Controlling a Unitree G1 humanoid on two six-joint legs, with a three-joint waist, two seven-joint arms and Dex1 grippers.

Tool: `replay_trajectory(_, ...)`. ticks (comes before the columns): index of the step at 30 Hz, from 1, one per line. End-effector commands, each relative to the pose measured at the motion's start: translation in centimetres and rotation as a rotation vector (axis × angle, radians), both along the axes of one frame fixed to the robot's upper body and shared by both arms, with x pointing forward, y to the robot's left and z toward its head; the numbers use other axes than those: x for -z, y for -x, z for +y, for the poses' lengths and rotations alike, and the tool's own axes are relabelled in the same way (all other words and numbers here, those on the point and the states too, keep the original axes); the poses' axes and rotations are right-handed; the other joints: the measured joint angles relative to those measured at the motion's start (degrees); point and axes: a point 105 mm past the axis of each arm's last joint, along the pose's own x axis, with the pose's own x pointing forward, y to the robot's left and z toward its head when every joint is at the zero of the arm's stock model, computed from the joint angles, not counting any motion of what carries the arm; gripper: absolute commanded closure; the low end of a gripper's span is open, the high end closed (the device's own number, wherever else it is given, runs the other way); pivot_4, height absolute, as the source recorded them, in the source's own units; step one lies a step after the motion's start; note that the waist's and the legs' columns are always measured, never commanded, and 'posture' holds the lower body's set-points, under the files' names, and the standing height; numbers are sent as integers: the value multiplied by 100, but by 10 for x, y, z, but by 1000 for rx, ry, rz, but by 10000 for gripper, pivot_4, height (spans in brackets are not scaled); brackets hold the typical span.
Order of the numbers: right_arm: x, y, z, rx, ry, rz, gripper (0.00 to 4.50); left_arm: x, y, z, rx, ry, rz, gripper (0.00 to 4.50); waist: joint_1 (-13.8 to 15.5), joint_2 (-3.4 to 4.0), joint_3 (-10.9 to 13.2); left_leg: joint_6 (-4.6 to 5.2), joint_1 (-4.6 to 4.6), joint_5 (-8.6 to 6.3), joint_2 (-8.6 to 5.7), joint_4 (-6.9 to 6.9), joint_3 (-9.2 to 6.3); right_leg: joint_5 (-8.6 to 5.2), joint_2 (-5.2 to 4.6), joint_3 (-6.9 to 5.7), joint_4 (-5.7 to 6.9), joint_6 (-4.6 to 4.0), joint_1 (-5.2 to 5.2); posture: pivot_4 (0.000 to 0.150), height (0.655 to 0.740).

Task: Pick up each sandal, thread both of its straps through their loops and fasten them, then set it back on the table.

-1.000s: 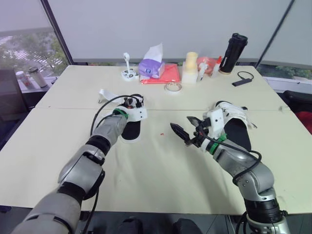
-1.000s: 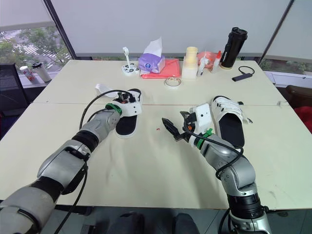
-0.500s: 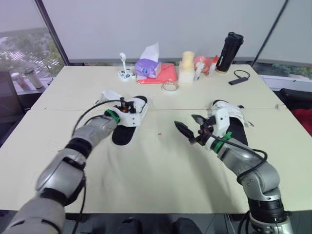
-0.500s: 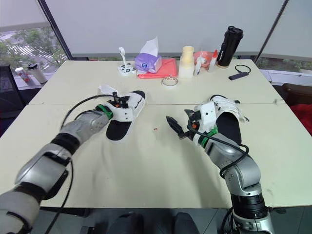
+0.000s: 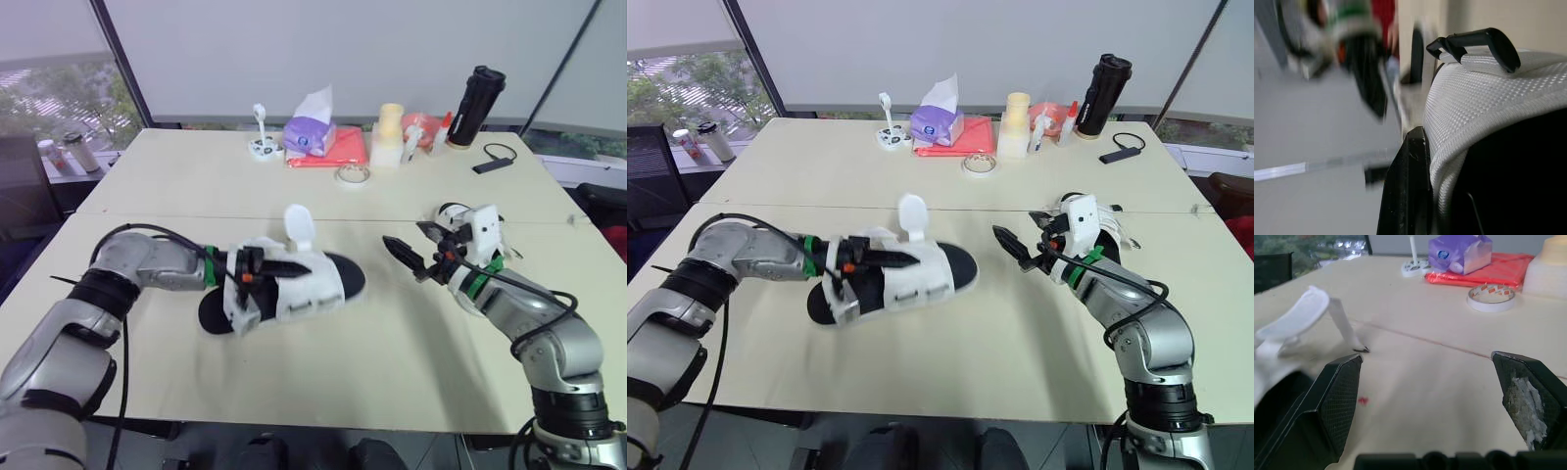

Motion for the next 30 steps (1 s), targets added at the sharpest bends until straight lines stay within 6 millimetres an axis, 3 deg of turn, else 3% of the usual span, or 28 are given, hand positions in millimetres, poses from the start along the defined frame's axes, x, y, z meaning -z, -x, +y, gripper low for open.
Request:
replay_trajectory(1,-15,10,-2,-39,-9,-37,0,-13,-3,-6,59,46,-92,44510,0,-2,1,0,0,0,0,1,3,0,0,0,1,0,0,1500,7400)
replay_trajectory(4,-14,13,-6,-29,-17,-26,0,-13,-13,-12,115,52,-233,44510,11,-11,6,2,0,1,-1,2,5,0,1,0,3,1,0,1500,7400)
replay_trajectory(10,-14,10,-12,25,-56,-28,0,5,-32,-12,229,-23,-337,44510,4,-18,3,3,-1,0,-15,2,1,1,-1,0,4,8,0,1500,7400)
replay_trajectory(19,-11,12,-7,13,-62,-11,0,32,-29,-15,239,-52,-194,44510,-3,-22,-1,2,2,1,-11,0,11,1,-5,0,10,8,-9,1500,7400)
replay_trajectory(22,-8,14,-7,11,-63,3,0,32,-34,-15,180,-31,-184,35692,-4,-22,-1,2,3,1,-10,0,12,1,-5,0,10,8,-9,1500,7400)
replay_trajectory(28,-7,6,-13,25,-72,19,0,27,-37,-17,107,-6,-131,5378,15,-33,0,1,2,2,-5,5,14,1,-7,0,10,8,-7,1500,7400)
replay_trajectory(29,-7,6,-13,21,-72,21,0,24,-37,-18,101,5,-122,1430,17,-34,-1,1,2,2,-7,6,14,1,-10,0,10,8,-5,1500,7400)
replay_trajectory(30,-7,5,-13,17,-73,23,0,22,-37,-19,96,12,-116,497,17,-35,-2,2,3,2,-7,6,14,1,-12,-1,10,8,-4,1500,7400)
